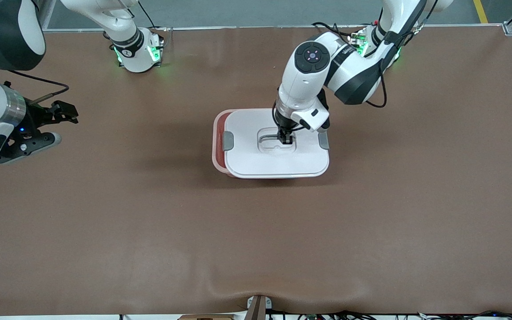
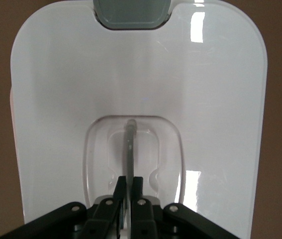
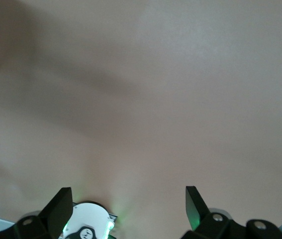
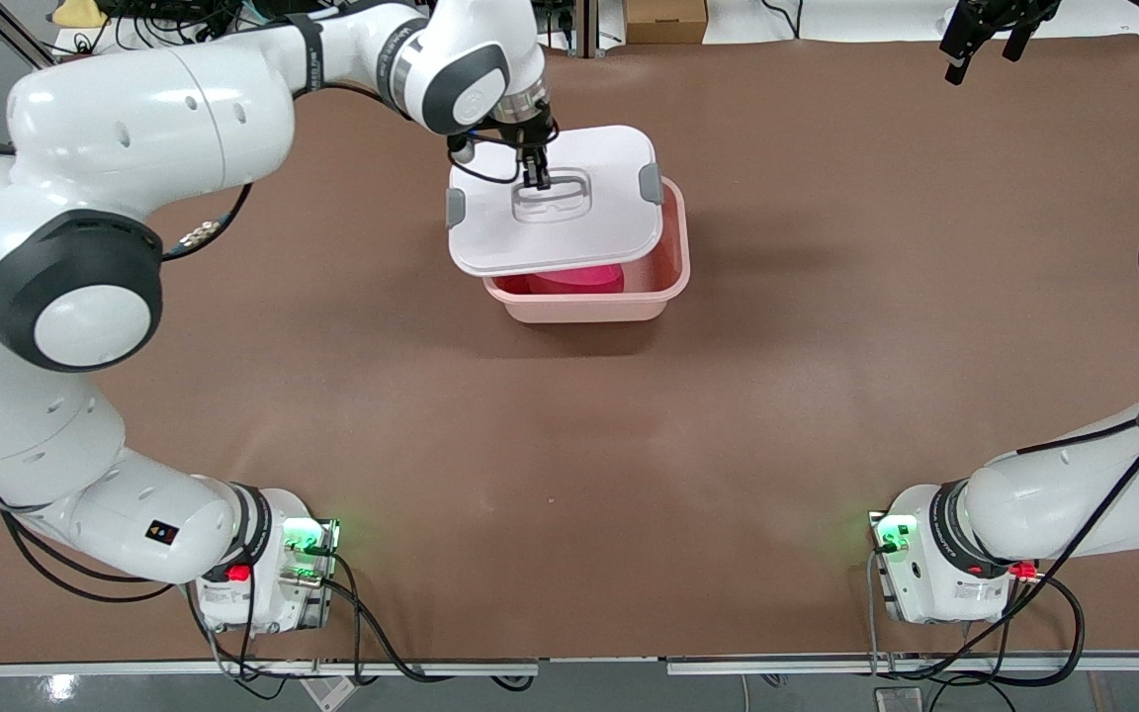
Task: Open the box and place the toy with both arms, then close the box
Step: 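Lower the white lid onto the tub with the left gripper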
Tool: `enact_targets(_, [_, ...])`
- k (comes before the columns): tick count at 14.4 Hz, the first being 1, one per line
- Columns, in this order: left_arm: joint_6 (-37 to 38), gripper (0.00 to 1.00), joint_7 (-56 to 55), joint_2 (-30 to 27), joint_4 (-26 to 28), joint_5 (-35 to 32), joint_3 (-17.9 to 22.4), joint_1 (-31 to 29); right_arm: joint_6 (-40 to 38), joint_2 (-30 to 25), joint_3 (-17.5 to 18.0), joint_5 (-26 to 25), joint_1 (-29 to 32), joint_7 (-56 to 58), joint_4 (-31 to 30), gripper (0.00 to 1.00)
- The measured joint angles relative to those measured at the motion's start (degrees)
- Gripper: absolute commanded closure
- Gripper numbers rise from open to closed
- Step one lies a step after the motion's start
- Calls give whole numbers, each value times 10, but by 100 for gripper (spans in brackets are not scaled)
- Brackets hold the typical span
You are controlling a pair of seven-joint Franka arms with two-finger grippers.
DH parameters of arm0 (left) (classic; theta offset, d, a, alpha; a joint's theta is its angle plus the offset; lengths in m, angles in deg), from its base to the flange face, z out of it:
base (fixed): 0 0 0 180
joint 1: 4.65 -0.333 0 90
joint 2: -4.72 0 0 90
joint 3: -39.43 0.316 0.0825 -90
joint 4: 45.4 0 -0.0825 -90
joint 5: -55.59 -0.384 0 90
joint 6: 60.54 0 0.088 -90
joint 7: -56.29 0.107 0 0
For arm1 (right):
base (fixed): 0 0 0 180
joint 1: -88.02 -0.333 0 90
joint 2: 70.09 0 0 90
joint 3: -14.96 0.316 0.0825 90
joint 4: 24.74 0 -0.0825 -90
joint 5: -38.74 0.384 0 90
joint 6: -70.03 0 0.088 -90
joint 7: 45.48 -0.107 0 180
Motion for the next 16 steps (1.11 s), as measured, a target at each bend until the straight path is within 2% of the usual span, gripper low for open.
enact_targets(7, [0,100,-73,58,-44,-18,0,49,39,-3,-1,7,57,-18,1,0])
enact_targets(11, [0,100,-87,78,-59,-28,2,60,55,-22,0,10,66,-71,-2,0])
enact_targets(16, [6,100,-93,86,-60,-77,2,64,98,-75,2,31,67,-121,-71,0])
